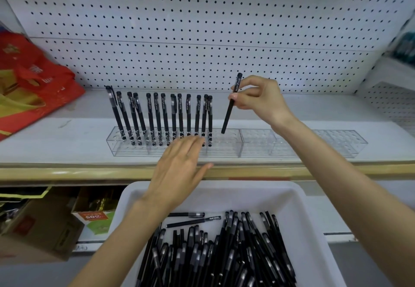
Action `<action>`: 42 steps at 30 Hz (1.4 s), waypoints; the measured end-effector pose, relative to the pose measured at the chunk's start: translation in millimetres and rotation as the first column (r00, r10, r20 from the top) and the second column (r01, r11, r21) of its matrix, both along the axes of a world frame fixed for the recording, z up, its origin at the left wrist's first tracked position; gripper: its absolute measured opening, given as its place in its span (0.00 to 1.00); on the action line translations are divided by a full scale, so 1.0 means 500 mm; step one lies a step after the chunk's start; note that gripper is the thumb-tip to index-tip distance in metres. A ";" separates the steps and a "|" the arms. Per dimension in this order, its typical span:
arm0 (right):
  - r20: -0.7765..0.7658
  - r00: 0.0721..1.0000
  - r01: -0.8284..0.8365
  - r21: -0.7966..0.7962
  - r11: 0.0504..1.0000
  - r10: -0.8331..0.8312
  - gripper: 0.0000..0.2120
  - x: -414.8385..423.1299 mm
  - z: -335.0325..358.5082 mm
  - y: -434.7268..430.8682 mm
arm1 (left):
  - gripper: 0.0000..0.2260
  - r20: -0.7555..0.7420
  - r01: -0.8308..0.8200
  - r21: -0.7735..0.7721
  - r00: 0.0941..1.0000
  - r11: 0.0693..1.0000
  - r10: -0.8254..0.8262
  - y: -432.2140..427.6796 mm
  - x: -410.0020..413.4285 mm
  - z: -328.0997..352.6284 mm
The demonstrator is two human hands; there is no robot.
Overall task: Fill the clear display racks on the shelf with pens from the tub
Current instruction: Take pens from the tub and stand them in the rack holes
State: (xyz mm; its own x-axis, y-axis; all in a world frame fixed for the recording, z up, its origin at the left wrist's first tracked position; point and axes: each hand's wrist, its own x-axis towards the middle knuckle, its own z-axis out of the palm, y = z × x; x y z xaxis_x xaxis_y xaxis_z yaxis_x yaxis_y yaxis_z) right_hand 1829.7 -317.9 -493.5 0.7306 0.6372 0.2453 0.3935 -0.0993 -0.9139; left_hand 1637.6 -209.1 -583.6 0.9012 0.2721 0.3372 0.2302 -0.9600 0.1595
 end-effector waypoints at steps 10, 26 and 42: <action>0.006 1.000 -0.016 0.033 0.999 0.016 0.06 0.015 -0.027 0.032 | 0.27 -0.016 -0.014 0.144 1.000 0.990 0.017 0.004 0.011 -0.010; -0.038 0.995 -0.103 -0.170 0.980 0.097 0.08 0.016 -0.083 0.051 | 0.28 -0.074 -0.012 0.090 0.997 0.996 0.018 0.004 0.014 -0.003; 0.342 0.928 0.072 -0.549 0.833 0.145 0.24 -0.037 -0.056 -0.050 | 0.27 -0.122 0.087 -0.004 0.989 0.996 -0.086 -0.013 -0.025 0.044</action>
State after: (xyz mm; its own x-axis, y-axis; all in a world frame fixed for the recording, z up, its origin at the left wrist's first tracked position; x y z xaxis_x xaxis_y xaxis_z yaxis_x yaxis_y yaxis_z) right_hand 1811.4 -342.8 -521.6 0.6347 0.7677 0.0877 0.6915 -0.5136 -0.5080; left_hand 1625.3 -215.6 -561.7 0.9557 0.1910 0.2239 0.1638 -0.9773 0.1343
